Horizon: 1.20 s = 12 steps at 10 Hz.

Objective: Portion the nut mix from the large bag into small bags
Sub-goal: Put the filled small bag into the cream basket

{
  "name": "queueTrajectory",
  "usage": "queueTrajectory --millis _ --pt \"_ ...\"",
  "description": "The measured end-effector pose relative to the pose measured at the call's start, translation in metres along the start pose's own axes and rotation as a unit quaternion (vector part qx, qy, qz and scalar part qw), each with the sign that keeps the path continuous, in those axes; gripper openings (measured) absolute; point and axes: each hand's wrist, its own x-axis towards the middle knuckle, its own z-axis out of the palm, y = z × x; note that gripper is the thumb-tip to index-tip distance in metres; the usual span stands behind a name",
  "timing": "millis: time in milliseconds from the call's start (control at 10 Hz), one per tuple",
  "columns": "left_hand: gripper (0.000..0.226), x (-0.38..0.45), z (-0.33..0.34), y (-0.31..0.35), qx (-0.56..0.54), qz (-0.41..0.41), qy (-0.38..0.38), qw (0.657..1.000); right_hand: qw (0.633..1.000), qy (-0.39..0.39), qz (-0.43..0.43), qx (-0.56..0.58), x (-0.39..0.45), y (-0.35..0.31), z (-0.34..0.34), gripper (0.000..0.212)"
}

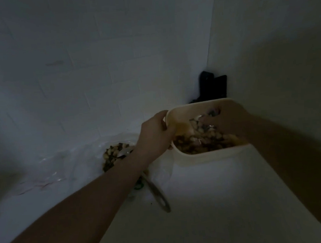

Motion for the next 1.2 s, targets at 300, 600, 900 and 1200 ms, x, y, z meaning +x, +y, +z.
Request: queueTrajectory --millis 300,600,900,1200 --pt "0.043 -0.023 0.006 0.001 0.001 0.086 0.027 0.996 0.988 -0.117 0.028 0.097 -0.029 -0.006 0.01 0.02" --pt "0.046 -0.032 0.01 0.003 -0.004 0.105 0.017 0.994 0.992 -0.099 0.01 0.082 -0.022 -0.013 0.055 0.022" --pt "0.047 -0.034 0.012 0.0 -0.008 0.089 0.018 0.996 1.0 -0.01 0.021 -0.017 -0.021 -0.009 0.058 0.019" --pt "0.049 -0.034 0.013 -0.002 -0.025 0.1 0.028 0.994 0.962 -0.043 -0.17 -0.207 -0.033 -0.025 0.057 0.015"
